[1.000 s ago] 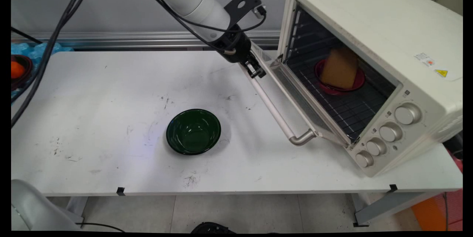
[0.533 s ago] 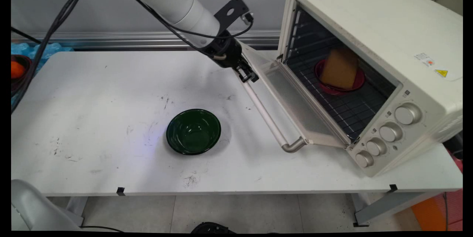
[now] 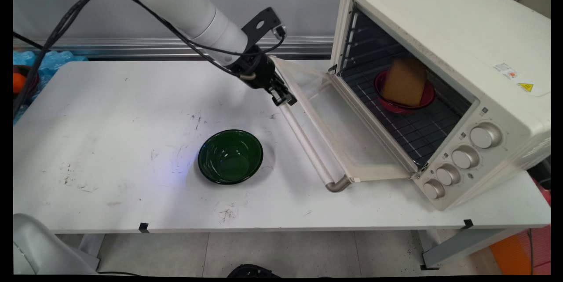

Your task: Open the oven

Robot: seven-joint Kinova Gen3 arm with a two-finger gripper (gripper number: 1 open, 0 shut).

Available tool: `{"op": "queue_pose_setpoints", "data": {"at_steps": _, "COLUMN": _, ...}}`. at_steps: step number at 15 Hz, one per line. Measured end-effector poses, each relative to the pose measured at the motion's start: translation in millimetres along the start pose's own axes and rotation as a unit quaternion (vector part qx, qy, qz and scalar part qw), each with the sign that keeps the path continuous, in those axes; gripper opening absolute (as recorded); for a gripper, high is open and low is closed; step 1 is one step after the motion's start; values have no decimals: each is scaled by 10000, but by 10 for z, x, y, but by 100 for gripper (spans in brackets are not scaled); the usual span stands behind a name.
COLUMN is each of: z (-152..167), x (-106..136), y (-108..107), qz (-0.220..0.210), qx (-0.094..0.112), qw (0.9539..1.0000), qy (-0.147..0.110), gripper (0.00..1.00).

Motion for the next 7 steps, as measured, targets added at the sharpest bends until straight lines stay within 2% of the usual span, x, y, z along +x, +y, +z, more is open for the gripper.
{"op": "queue_pose_setpoints", "data": {"at_steps": 7, "z": -36, "x": -211, "y": -13, "qz": -22, "qx": -71, "qw": 10000, "qy": 7, "gripper": 0}}
